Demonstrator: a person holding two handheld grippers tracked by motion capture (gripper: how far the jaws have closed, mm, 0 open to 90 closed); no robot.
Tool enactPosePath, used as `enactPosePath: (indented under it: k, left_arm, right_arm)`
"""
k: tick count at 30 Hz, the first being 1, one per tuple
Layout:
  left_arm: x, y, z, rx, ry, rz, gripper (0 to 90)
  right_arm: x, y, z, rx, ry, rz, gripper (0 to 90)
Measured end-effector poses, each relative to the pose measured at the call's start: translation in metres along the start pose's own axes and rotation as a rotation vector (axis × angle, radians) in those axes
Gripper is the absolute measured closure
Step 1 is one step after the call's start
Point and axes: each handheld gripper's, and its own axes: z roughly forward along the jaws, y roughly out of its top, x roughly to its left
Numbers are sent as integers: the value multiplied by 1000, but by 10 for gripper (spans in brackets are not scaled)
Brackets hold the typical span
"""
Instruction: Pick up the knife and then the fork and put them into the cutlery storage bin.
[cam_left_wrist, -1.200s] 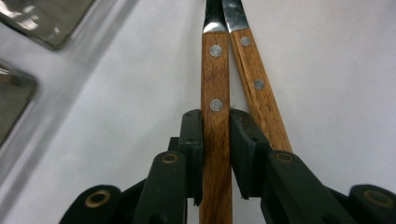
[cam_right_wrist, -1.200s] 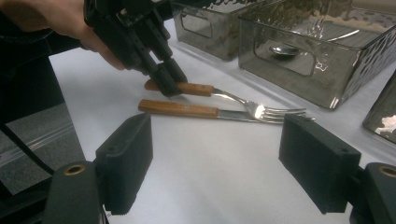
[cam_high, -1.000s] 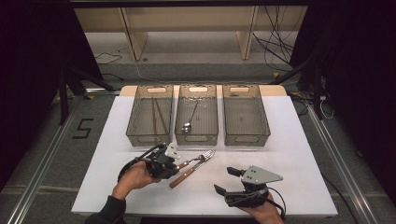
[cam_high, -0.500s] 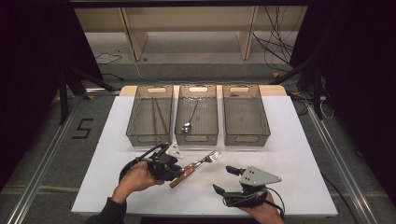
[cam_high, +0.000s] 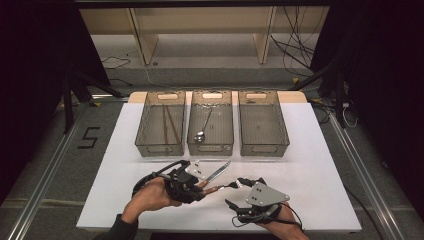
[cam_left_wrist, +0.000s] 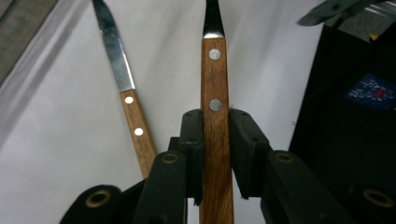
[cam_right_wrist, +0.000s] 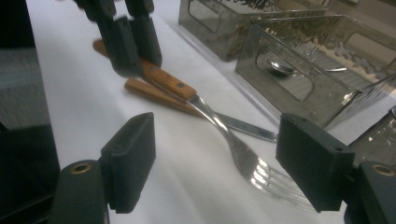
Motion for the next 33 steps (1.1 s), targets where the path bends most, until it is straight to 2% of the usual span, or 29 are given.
enactPosePath:
  k: [5,14,19,25,30,32,33]
  left_arm:
    - [-6,3,0,8,-16,13,758]
    - [-9,5,0,17,-29,16,758]
    - [-10,5,0,16,-43,12,758]
    - [-11,6,-1,15,-53,21,758]
    - [-10,6,-1,16,-62,18,758]
    - [-11,6,-1,15,-68,16,758]
    - [-11,6,-1,15,-74,16,758]
  right_arm:
    - [7,-1,7,43,-33,-113,329]
    - [19,-1,13,95,-106,-327,491]
    - [24,-3,16,113,-146,-422,588]
    - [29,-3,18,129,-161,-504,694]
    - [32,-4,18,122,-163,-527,780]
    - [32,-4,18,132,-165,-563,807]
    - [34,-5,18,139,-171,-565,823]
